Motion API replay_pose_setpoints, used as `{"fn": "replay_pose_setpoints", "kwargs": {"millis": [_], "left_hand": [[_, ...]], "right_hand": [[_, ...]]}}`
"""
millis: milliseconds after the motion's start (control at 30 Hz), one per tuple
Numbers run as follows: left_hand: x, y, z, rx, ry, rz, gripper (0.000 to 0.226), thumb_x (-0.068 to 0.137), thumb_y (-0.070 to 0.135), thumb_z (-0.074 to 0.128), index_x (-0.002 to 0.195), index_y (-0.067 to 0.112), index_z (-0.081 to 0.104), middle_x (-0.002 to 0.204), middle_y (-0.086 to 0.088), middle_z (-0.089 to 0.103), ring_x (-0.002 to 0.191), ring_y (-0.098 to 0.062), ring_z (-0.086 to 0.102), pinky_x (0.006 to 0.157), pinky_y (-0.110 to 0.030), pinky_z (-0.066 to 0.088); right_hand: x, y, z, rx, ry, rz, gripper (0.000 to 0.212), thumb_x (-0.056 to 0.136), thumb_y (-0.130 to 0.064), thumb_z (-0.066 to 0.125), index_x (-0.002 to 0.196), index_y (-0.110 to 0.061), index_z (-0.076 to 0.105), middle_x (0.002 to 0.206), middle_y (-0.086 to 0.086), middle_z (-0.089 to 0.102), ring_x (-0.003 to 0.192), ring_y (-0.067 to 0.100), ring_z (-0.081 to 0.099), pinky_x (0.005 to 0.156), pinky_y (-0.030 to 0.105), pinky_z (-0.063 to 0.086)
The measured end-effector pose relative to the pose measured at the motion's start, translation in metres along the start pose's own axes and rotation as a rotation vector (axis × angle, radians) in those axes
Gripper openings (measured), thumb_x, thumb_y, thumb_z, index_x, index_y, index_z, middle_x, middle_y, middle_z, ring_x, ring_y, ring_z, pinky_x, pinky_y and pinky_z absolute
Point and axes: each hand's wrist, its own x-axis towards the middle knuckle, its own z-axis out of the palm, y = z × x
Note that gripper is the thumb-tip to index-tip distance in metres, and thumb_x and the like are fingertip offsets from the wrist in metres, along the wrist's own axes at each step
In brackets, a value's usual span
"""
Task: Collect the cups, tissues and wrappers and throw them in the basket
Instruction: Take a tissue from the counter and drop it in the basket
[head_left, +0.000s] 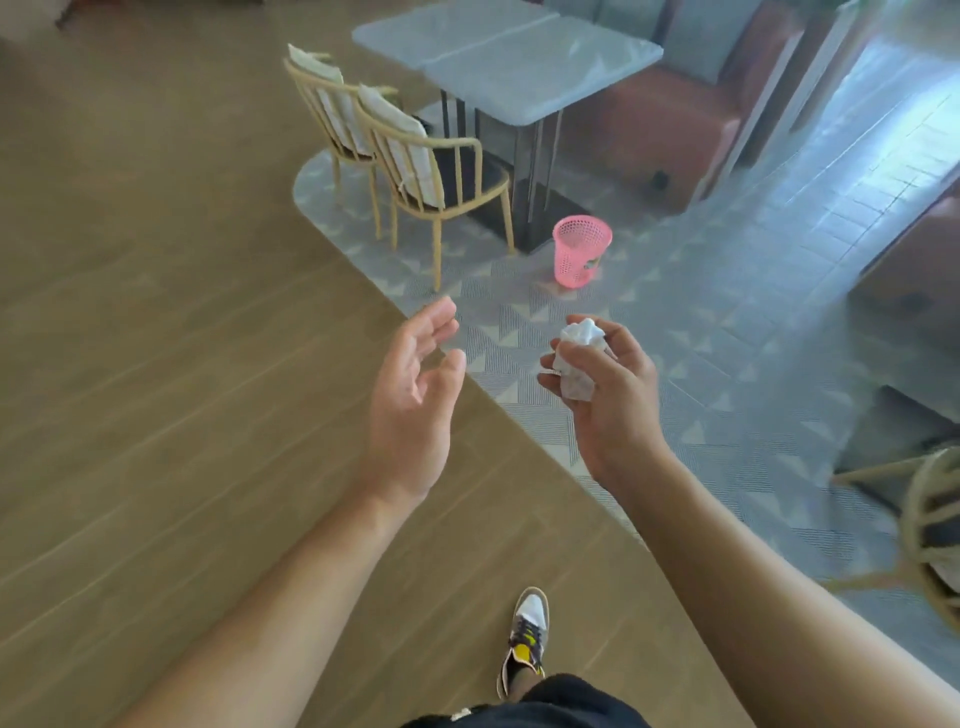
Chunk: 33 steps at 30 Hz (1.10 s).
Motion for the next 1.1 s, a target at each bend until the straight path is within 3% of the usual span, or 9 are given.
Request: {"fn": "replay_pose_setpoints", "kwargs": {"millis": [200,367,600,733,900,1100], "left_hand": [[0.100,-0.017,0.067,-0.039,-0.033,0.022,0.044,0.096,0.041,0.058,0.139,0.032,0.055,0.148,0.001,0.060,0.138,-0.017,0.057,0.110,-0.044,0.051],[0.173,-0.039,0.108,-0.034,-0.074,0.023,0.040,0.097,0.040,0.056,0.136,0.038,0.056,0.147,0.004,0.061,0.139,-0.017,0.056,0.116,-0.057,0.045],[0.290,-0.082,0.156,-0.049,-0.155,0.017,0.041,0.096,0.041,0.055,0.137,0.040,0.055,0.145,0.008,0.061,0.139,-0.015,0.056,0.116,-0.056,0.046],[0.373,-0.112,0.180,-0.064,-0.206,0.024,0.044,0.095,0.043,0.054,0.139,0.035,0.054,0.146,0.006,0.060,0.138,-0.013,0.056,0.116,-0.054,0.047],[0.483,-0.139,0.205,-0.072,-0.257,0.026,0.056,0.094,0.044,0.055,0.145,0.021,0.054,0.143,0.008,0.062,0.136,-0.012,0.058,0.114,-0.047,0.050],[0.588,-0.164,0.229,-0.060,-0.298,0.023,0.058,0.094,0.043,0.054,0.147,0.018,0.053,0.141,0.005,0.062,0.134,-0.012,0.059,0.112,-0.041,0.051]], "right_hand": [[0.108,-0.048,-0.017,0.004,-0.016,-0.043,0.018,0.090,-0.002,0.071,0.104,-0.014,0.070,0.100,0.013,0.067,0.085,0.026,0.068,0.078,0.038,0.059],[0.183,-0.076,-0.032,0.011,0.011,-0.058,0.018,0.091,-0.001,0.071,0.105,-0.013,0.070,0.100,0.013,0.068,0.087,0.028,0.068,0.083,0.043,0.061],[0.300,-0.096,-0.040,-0.026,0.126,-0.083,0.017,0.094,0.001,0.069,0.108,-0.010,0.068,0.103,0.015,0.068,0.088,0.030,0.067,0.081,0.043,0.062],[0.381,-0.108,-0.030,-0.030,0.165,-0.109,0.018,0.095,0.001,0.068,0.109,-0.011,0.068,0.100,0.012,0.070,0.087,0.029,0.069,0.085,0.046,0.063],[0.484,-0.130,-0.008,-0.021,0.199,-0.119,0.018,0.096,0.001,0.067,0.110,-0.010,0.067,0.100,0.013,0.069,0.087,0.029,0.070,0.078,0.039,0.061],[0.582,-0.146,0.004,0.012,0.240,-0.104,0.016,0.095,0.003,0.067,0.105,-0.009,0.067,0.090,0.009,0.070,0.085,0.029,0.067,0.076,0.040,0.061]]}}
